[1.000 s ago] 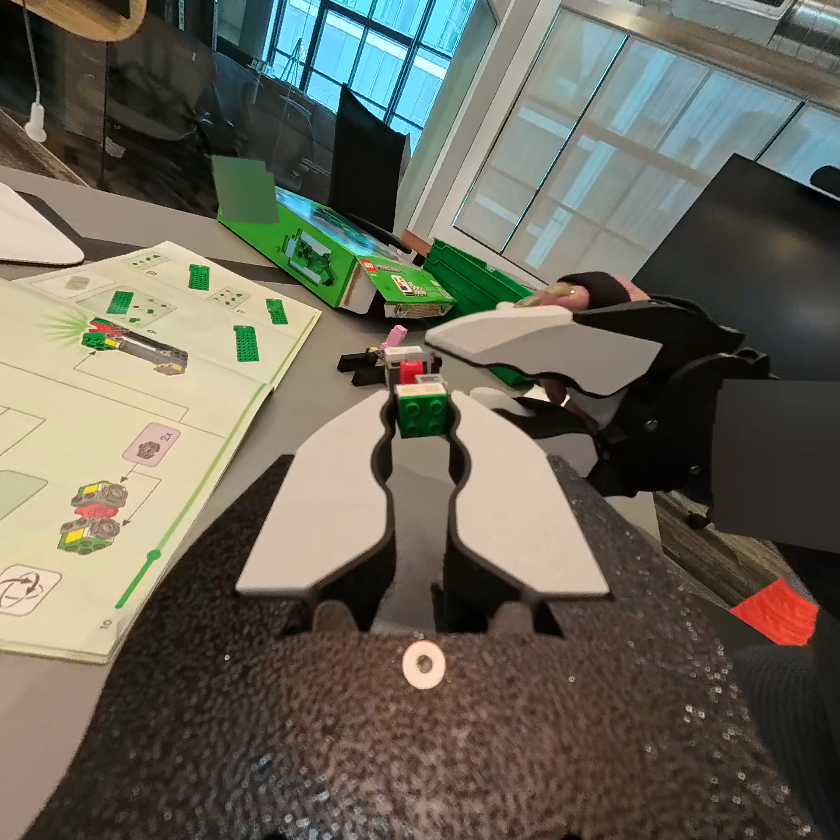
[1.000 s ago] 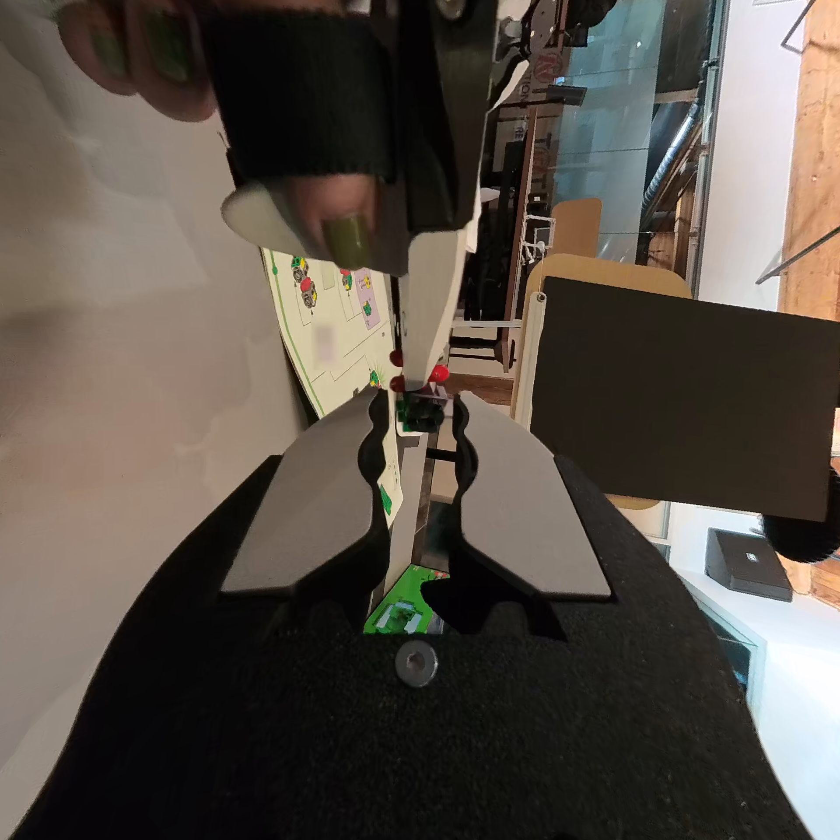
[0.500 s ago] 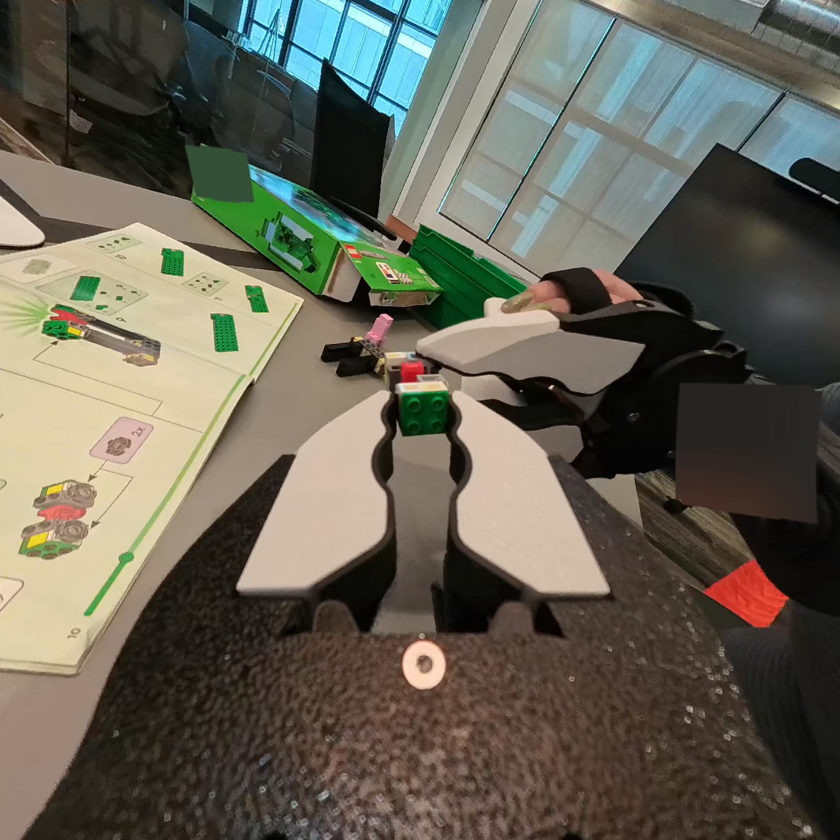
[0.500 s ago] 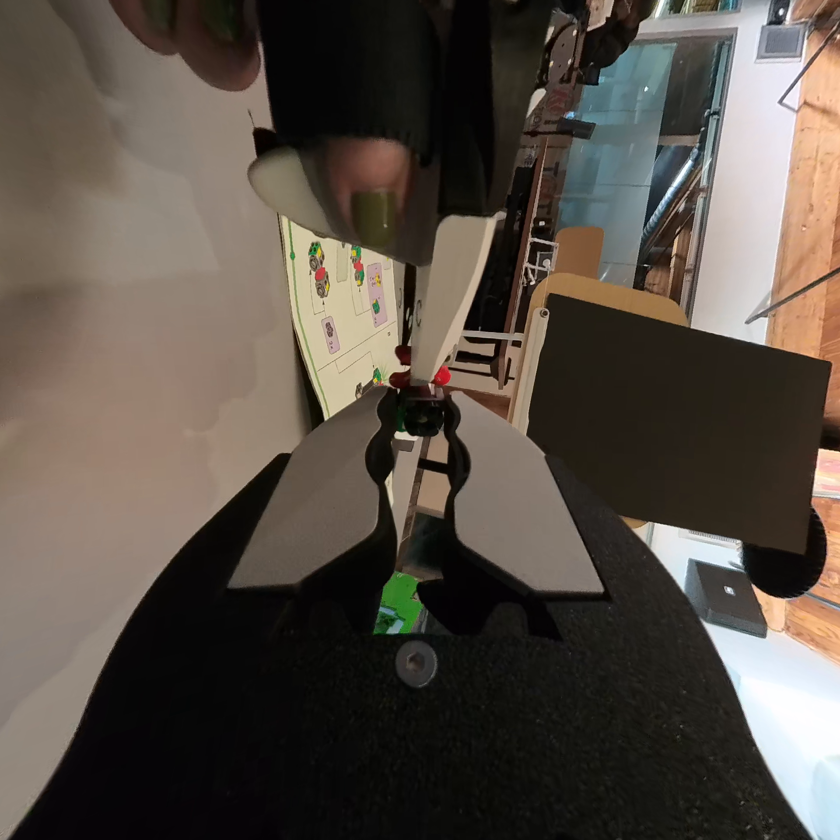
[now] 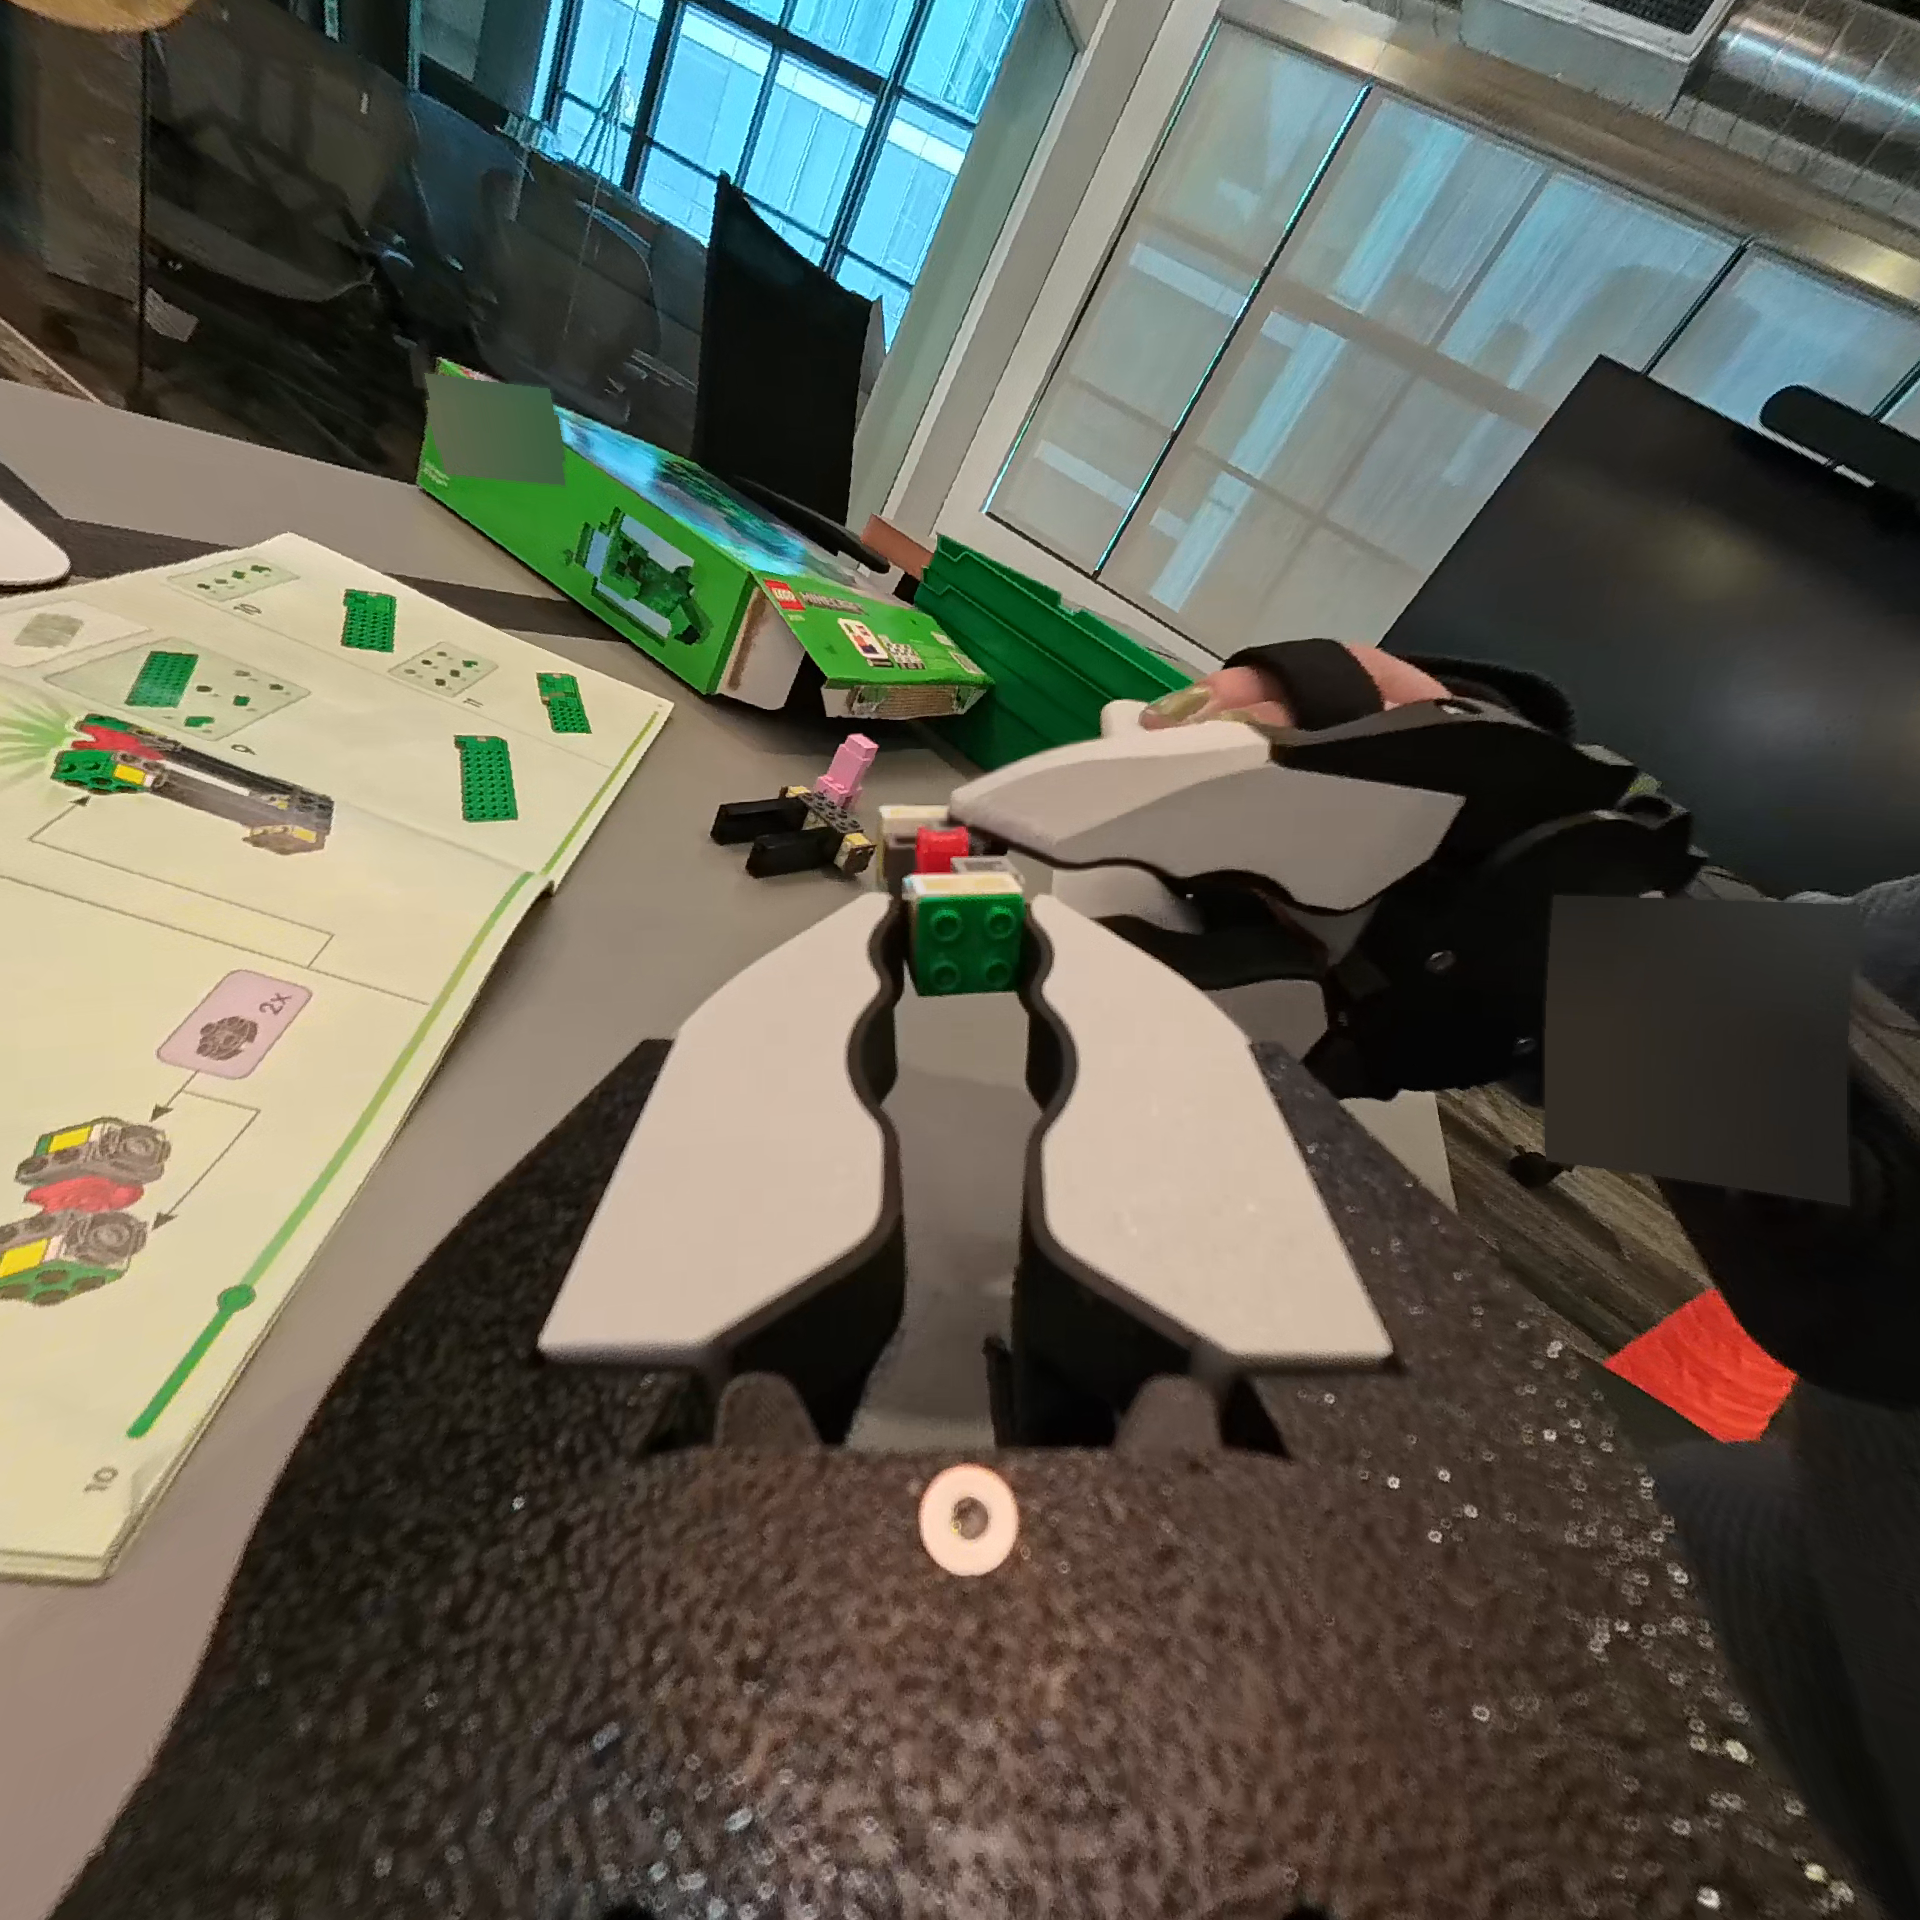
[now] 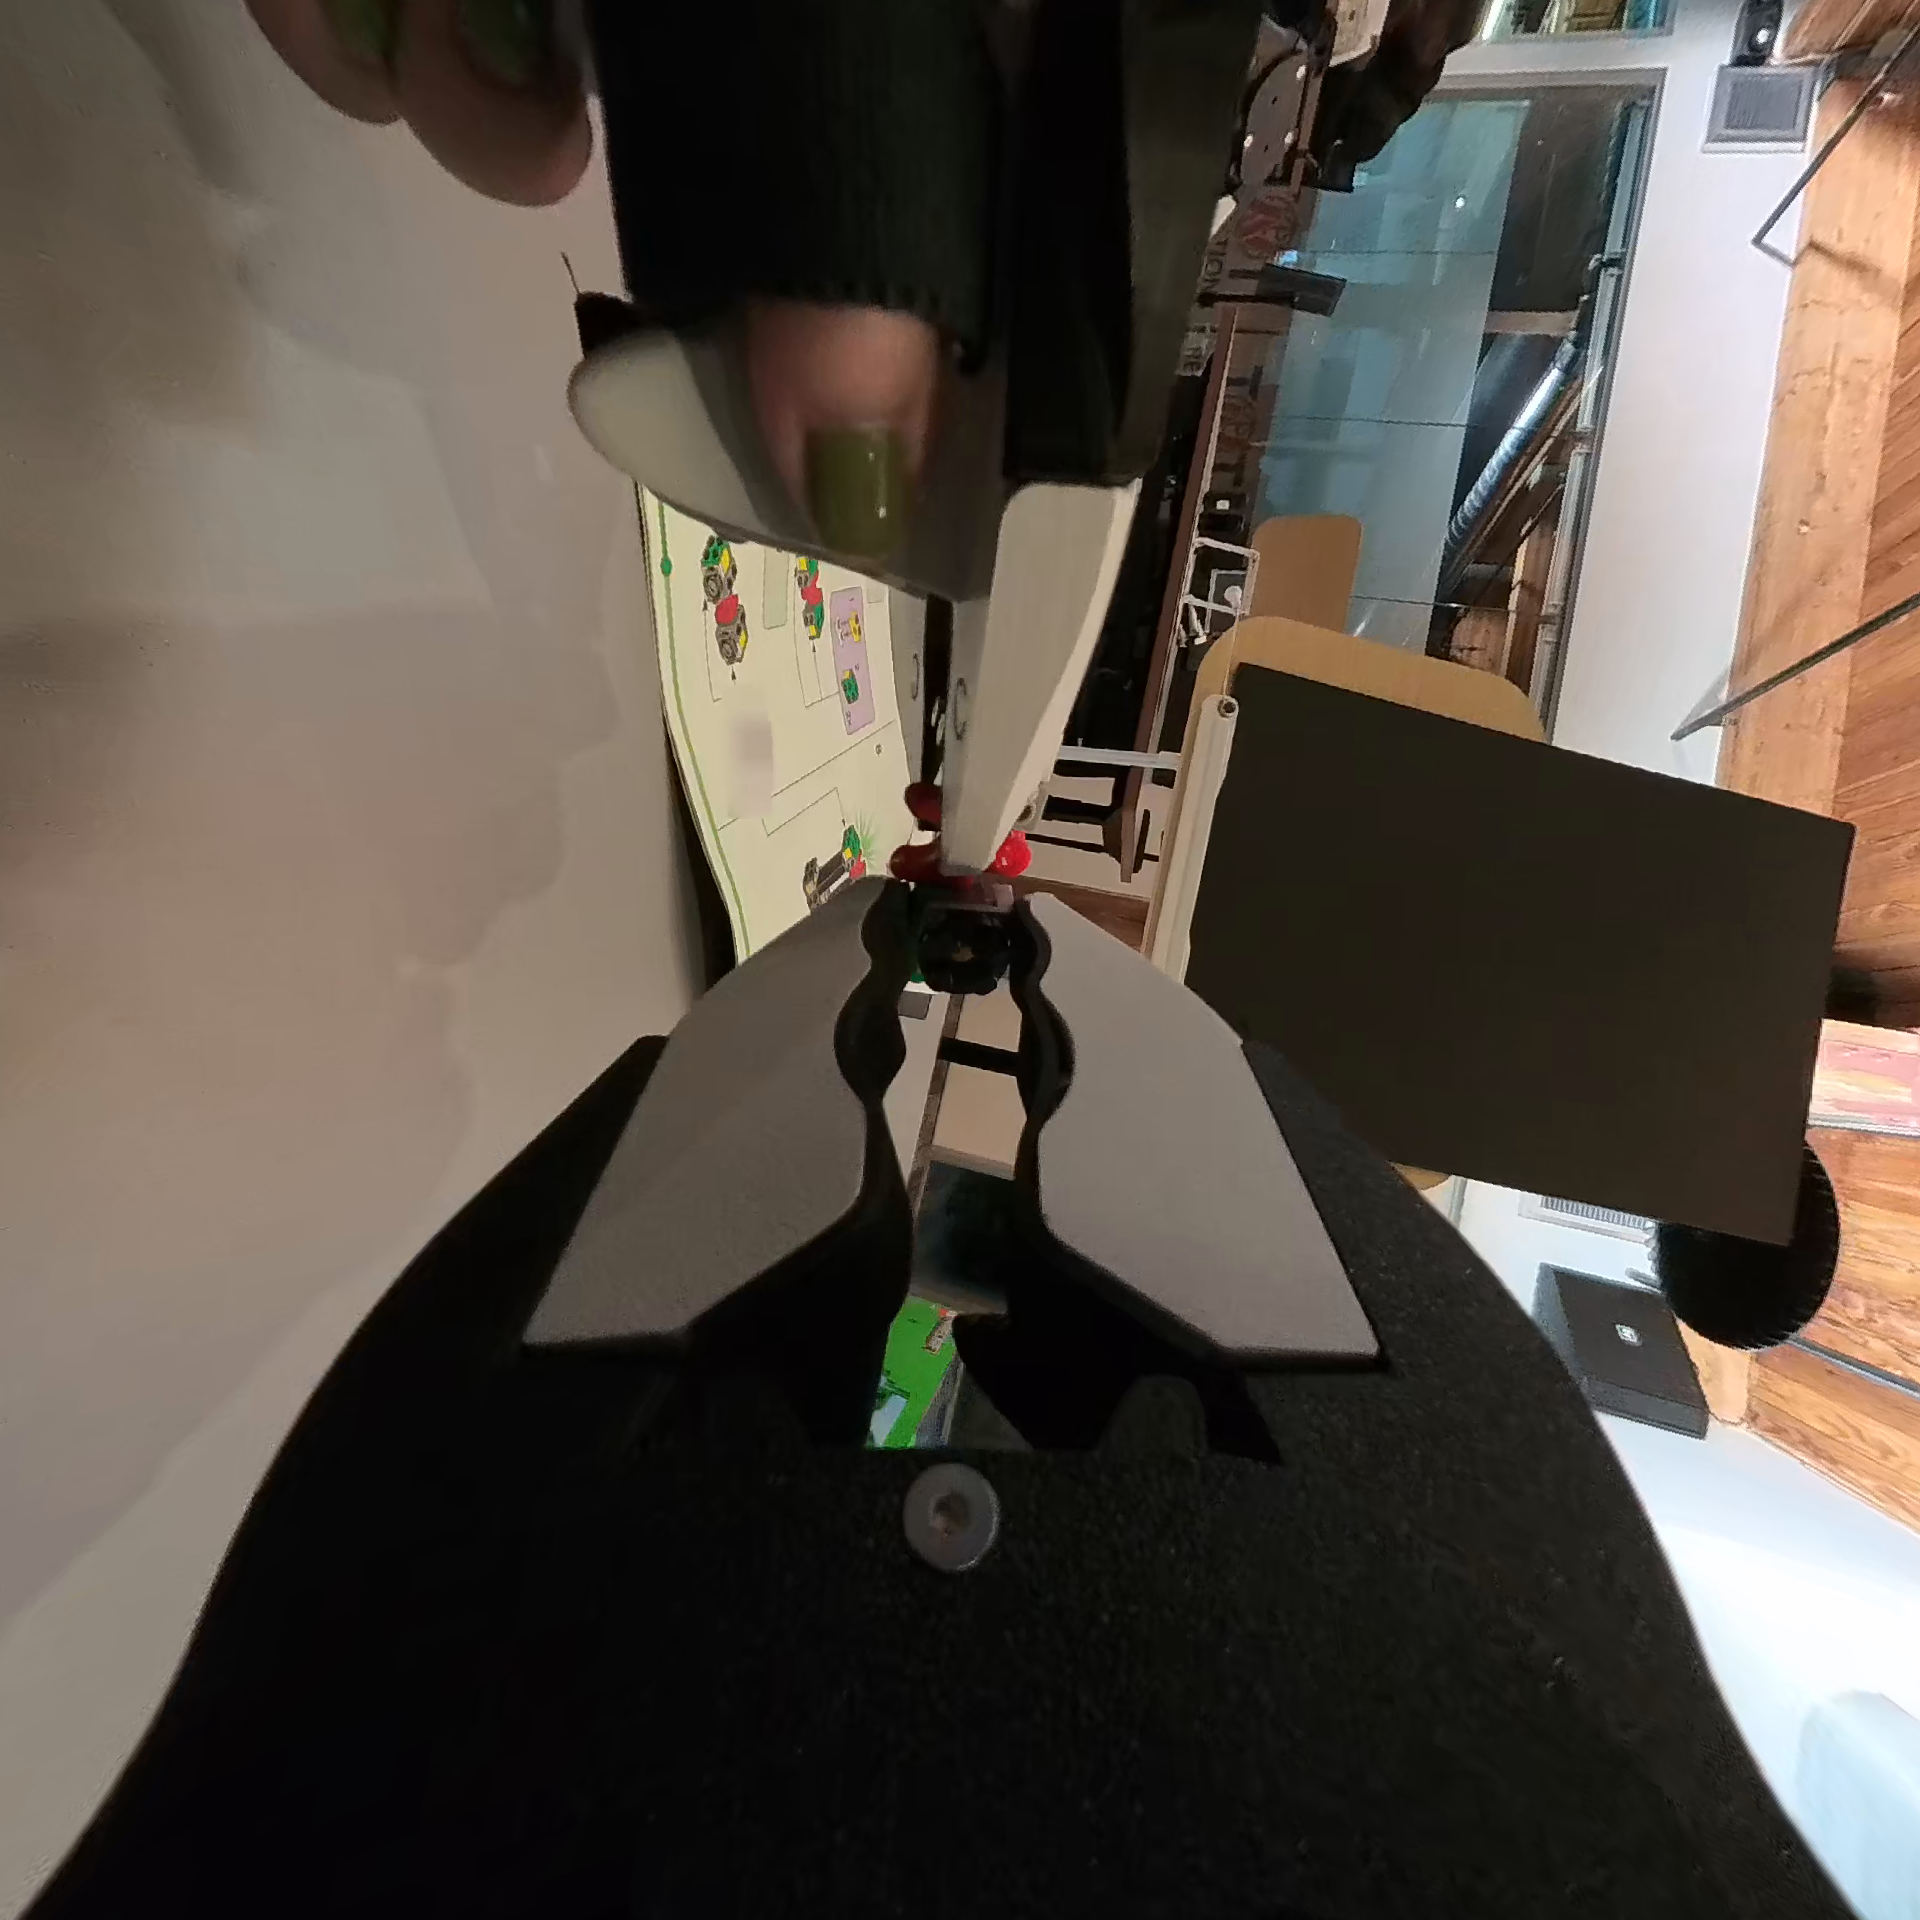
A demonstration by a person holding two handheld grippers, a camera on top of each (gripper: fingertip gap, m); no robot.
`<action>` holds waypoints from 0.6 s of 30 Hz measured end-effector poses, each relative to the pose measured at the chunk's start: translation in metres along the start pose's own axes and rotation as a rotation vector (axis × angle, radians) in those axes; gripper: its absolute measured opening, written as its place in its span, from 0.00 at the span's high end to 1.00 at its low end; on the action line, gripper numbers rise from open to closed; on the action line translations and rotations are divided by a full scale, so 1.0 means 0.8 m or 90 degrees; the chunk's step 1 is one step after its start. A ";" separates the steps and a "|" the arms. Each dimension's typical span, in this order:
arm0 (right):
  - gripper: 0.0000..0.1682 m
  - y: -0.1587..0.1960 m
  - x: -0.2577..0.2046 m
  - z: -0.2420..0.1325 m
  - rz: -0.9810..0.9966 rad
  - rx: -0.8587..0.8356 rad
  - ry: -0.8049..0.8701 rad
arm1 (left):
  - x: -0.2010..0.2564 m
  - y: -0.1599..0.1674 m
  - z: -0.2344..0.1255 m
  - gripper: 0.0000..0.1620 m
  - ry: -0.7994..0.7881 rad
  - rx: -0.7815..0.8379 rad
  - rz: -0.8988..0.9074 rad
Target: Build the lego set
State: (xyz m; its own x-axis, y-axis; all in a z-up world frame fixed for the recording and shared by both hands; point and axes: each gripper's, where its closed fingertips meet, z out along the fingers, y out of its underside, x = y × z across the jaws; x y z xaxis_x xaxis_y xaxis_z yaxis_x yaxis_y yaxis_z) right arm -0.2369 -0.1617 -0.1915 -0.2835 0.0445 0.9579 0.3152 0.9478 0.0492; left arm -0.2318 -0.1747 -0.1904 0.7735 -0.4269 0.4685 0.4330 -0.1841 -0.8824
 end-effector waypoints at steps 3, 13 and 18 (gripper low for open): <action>0.90 0.000 -0.001 0.000 -0.009 -0.002 -0.003 | 0.000 0.001 0.001 0.88 -0.004 0.000 0.003; 0.89 -0.002 0.003 0.002 0.008 0.008 0.033 | -0.002 -0.001 0.000 0.88 -0.004 0.011 0.000; 0.71 0.013 0.004 0.000 0.100 -0.018 0.044 | -0.011 -0.002 -0.004 0.88 -0.017 0.016 -0.005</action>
State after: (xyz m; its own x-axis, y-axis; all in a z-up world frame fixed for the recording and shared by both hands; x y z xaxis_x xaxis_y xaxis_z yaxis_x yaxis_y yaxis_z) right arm -0.2343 -0.1515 -0.1881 -0.1660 0.1691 0.9715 0.3769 0.9213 -0.0960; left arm -0.2406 -0.1731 -0.1931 0.7819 -0.4022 0.4763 0.4499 -0.1648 -0.8777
